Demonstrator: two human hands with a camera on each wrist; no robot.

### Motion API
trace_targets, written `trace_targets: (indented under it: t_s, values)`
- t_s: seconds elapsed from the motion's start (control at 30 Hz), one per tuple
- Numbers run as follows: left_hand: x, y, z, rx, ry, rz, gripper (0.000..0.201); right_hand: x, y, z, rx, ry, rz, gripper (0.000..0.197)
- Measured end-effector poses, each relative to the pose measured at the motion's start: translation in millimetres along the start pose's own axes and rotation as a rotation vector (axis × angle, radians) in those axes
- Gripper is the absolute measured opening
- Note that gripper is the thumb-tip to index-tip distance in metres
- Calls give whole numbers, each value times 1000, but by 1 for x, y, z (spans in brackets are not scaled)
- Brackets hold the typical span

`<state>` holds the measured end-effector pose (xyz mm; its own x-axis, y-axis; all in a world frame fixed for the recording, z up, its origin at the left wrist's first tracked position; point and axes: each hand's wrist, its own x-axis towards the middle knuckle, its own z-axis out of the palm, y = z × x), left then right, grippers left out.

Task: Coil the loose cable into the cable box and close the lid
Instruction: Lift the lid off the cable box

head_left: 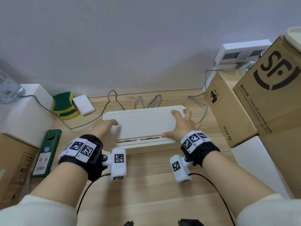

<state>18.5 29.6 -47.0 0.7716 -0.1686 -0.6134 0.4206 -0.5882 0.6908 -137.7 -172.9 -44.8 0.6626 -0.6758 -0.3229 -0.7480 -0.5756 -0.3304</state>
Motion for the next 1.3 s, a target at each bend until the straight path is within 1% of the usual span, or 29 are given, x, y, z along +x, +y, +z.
trace_targets:
  t_s: [0.1, 0.23, 0.3, 0.33, 0.4, 0.47, 0.53, 0.63, 0.7, 0.73, 0.77, 0.8, 0.83, 0.87, 0.9, 0.93, 0.97, 1.0, 1.07, 1.1, 1.17, 1.2, 1.3]
  values:
    - [-6, 4, 6, -90, 4, -34, 55, -2, -4, 0, 12, 40, -19, 95]
    - [-15, 11, 14, -106, -3, -59, 69, -7, -9, -8, 102, 103, -27, 92]
    - [-15, 11, 14, -148, -11, -71, 67, -10, -11, -17, 140, 146, -36, 88]
    - [-15, 11, 14, -173, -18, -77, 63, -11, -11, -21, 174, 182, -33, 82]
    - [-16, 10, 11, -195, -18, -98, 62, -11, -11, -31, 321, 270, 6, 68]
    - [-16, 9, 10, -194, -5, -109, 62, -8, -8, -41, 540, 325, 62, 58]
    - [-18, 10, 9, -238, -9, -113, 62, -6, -6, -52, 693, 307, 88, 57]
    - [-26, 12, 8, -334, -11, -119, 62, -8, -5, -67, 873, 279, 80, 57]
    - [-31, 9, 5, -394, 9, -121, 62, -15, -3, -74, 1096, 214, 44, 52]
    - [-32, 6, 2, -420, 14, -112, 57, -20, -3, -77, 1213, 156, 15, 48]
    - [-32, 3, -1, -454, 16, -87, 47, -26, -2, -80, 1305, 96, -23, 46]
    - [-35, 2, -4, -486, 10, -55, 34, -30, 0, -82, 1358, 47, -71, 45]
    - [-39, 1, -7, -519, 1, -15, 27, -37, 1, -85, 1380, 8, -137, 45]
    - [-45, 1, -11, -557, 3, 19, 27, -43, 3, -87, 1394, -14, -206, 47]
    - [-50, 2, -14, -610, 17, 43, 33, -49, 5, -89, 1410, -15, -269, 49]
    - [-56, 2, -17, -685, 38, 59, 40, -54, 8, -89, 1421, 17, -315, 50]
    - [-62, 2, -21, -787, 52, 92, 42, -59, 10, -87, 1419, 77, -342, 49]
    - [-72, 1, -23, -905, 50, 143, 41, -63, 14, -83, 1399, 150, -354, 45]
    - [-92, -6, -27, -1131, 0, 231, 35, -70, 22, -70, 1381, 278, -358, 31]
    - [-101, -13, -27, -1186, -29, 255, 34, -73, 26, -61, 1403, 306, -349, 31]
    - [-114, -24, -23, -1158, -73, 271, 21, -78, 34, -41, 1513, 315, -286, 49]
    - [-117, -31, -20, -1120, -77, 253, 16, -81, 38, -30, 1594, 298, -255, 54]
    - [-121, -52, -11, -1042, -65, 155, 11, -93, 53, -4, 1818, 242, -186, 57]
